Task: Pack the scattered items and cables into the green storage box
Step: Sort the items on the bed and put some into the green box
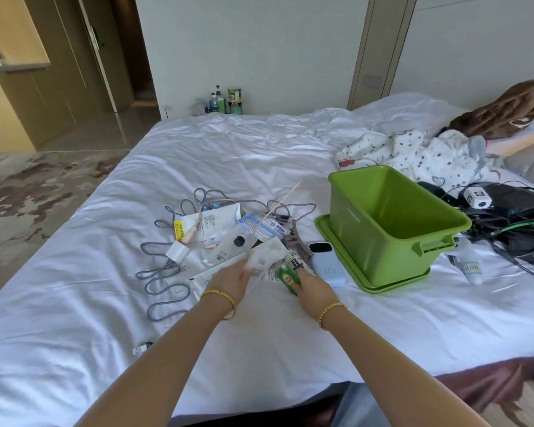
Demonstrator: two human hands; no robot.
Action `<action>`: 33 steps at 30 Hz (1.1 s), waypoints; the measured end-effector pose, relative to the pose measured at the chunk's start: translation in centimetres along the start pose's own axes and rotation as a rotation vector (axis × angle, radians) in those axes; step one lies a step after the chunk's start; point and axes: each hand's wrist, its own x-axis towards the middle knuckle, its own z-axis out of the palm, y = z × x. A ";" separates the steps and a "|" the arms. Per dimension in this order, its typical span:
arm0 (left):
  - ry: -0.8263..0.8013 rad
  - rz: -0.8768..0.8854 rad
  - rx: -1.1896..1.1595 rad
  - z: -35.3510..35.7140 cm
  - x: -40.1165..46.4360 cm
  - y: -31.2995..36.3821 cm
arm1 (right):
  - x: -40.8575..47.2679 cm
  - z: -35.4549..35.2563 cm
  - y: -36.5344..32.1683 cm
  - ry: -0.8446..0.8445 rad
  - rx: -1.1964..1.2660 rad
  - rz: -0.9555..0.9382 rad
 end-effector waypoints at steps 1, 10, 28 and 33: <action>0.055 -0.044 -0.122 -0.4 0.1 0.3 | -0.2 -0.3 -0.1 0.032 0.126 0.036; 0.131 -0.169 -0.857 -2.3 2.3 8.8 | -1.4 -5.9 -1.1 0.432 0.784 0.085; -0.125 0.268 0.025 1.8 5.9 22.8 | -1.9 -17.8 9.2 0.444 -0.010 0.353; -0.014 0.219 -0.032 0.4 5.3 17.1 | -1.9 -14.7 6.9 0.669 0.133 0.177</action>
